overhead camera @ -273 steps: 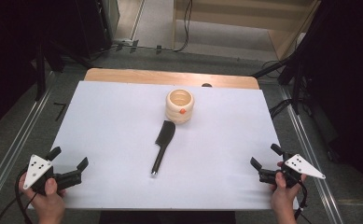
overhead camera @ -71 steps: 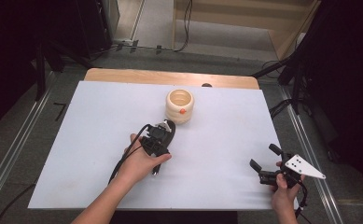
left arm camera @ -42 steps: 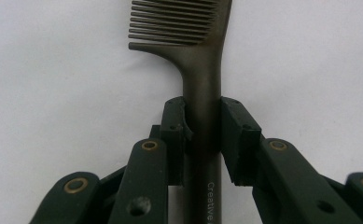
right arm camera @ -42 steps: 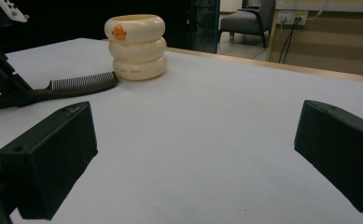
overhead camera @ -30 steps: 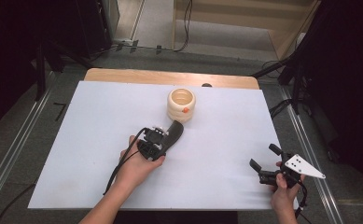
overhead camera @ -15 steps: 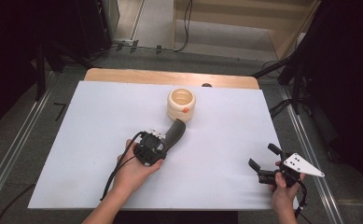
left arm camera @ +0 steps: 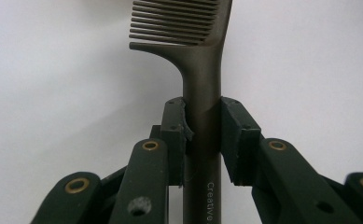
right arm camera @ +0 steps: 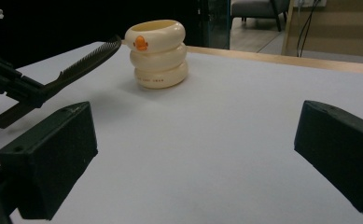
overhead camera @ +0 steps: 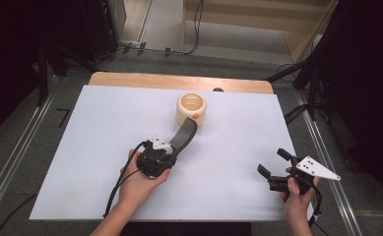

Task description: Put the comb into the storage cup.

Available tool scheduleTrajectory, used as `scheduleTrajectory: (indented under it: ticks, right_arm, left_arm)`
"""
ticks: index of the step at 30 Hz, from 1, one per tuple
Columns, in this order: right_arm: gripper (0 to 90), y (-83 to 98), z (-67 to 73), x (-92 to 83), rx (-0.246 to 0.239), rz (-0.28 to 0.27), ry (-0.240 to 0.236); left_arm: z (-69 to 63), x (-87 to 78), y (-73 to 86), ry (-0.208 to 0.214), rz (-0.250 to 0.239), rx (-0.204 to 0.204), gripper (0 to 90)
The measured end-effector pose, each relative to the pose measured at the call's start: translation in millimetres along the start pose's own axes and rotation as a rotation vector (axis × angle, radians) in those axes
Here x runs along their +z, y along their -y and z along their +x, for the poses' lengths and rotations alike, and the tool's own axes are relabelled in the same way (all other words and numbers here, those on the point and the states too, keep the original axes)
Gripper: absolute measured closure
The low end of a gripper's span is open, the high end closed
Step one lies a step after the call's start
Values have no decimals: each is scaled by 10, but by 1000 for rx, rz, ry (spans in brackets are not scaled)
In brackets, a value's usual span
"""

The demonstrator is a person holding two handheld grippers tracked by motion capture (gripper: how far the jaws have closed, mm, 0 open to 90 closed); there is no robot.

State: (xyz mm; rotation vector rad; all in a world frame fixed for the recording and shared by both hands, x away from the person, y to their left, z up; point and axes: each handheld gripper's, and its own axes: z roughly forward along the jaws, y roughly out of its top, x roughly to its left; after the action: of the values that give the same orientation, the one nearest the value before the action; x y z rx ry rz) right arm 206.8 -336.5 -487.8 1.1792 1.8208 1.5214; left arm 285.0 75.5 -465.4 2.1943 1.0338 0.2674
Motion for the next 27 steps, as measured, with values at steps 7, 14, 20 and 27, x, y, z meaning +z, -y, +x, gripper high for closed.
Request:
scheduleTrajectory:
  ticks: [7, 14, 20, 27]
  right_arm:
    - [0, -141, 132, 130, 3, 8, -40]
    - [0, -280, 308, 312, 0, 13, -93]
    - [0, -384, 447, 471, 20, 26, -138]
    - [0, -516, 594, 680, 33, 43, -169]
  left_arm:
    - [11, -112, 55, -2, -105, 1, 732]
    - [25, -198, 127, -11, -198, 10, 732]
    - [24, -256, 181, -12, -280, 21, 731]
    - [35, -288, 272, -8, -362, 9, 732]
